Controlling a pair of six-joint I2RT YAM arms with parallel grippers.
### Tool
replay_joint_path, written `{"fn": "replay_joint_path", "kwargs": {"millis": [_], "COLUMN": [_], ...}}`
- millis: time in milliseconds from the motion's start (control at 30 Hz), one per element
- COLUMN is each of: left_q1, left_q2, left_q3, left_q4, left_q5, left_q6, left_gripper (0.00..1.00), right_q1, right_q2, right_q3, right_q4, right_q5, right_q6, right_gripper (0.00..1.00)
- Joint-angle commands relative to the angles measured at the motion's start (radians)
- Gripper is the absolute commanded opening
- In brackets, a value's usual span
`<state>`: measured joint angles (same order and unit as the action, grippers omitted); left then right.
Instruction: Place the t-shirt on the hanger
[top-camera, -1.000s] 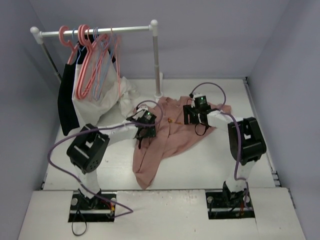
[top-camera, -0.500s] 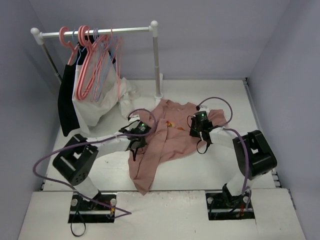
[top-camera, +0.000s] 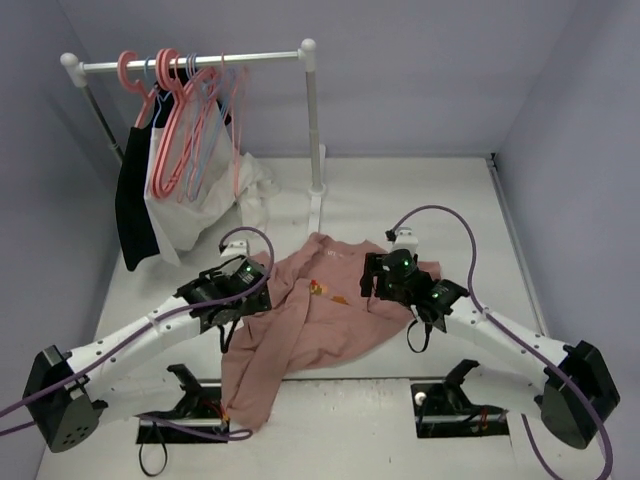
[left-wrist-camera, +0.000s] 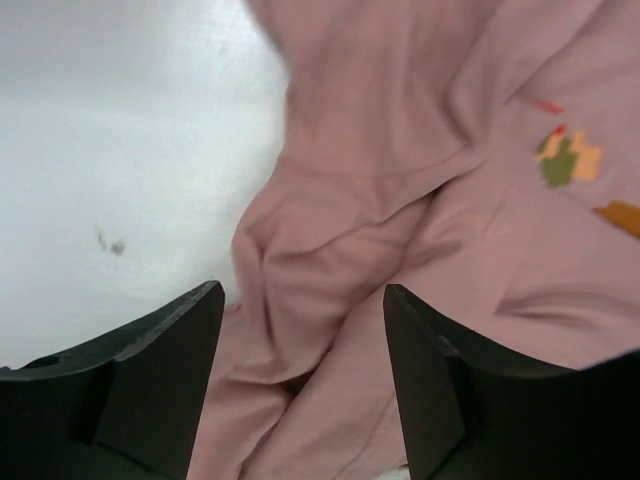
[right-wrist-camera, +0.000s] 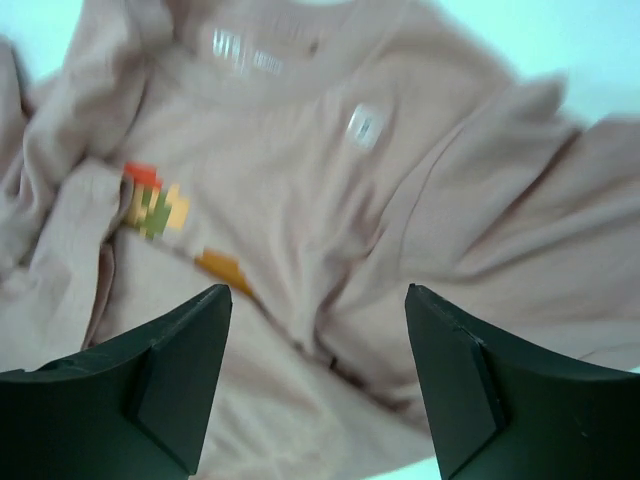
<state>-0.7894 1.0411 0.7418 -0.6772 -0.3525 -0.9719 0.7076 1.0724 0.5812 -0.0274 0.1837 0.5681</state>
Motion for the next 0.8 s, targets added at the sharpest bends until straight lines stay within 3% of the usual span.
{"fn": "replay_joint_path", "kwargs": {"millis": [0,200,333,433,567,767], "left_q1": [0.022,0.08,0.083,0.094,0.103,0.102], "left_q2": [0.141,0.475,0.667,0.835,0.913,0.918], "left_q3": [0.253,0.602,0.756,0.863,0.911,0.897], "left_q4": [0.052,0.095,0.098,0.096,0.092,0.094], "left_q5": [-0.015,0.196,0.267,0.28,0.298,0.206], "left_q6": [0.337,0.636,0.773,0.826,0.865,0.859], "left_gripper": [0.61,0.61,0.61,0.61,0.61,0.61], "right_q1": [-0.122,-0.318,-0.36,-0.371,-0.391,-0.407], "right_q2": [0.053,0.205,0.346,0.459,0.541,0.591], "right_q3": [0.136,0.223,0.262,0.232,0.237,0.277], "right_q4": [0.011,0.158,0.205,0.349,0.421,0.423], "right_q5": [0.021,-0.164,-0.281,-0.364,-0.399,-0.435], "right_q6": [-0.194,-0.395,-0.473,-0.464,-0.475,-0.48], "right_gripper": [0.66,0.62,0.62,0.62,0.64,0.68]}}
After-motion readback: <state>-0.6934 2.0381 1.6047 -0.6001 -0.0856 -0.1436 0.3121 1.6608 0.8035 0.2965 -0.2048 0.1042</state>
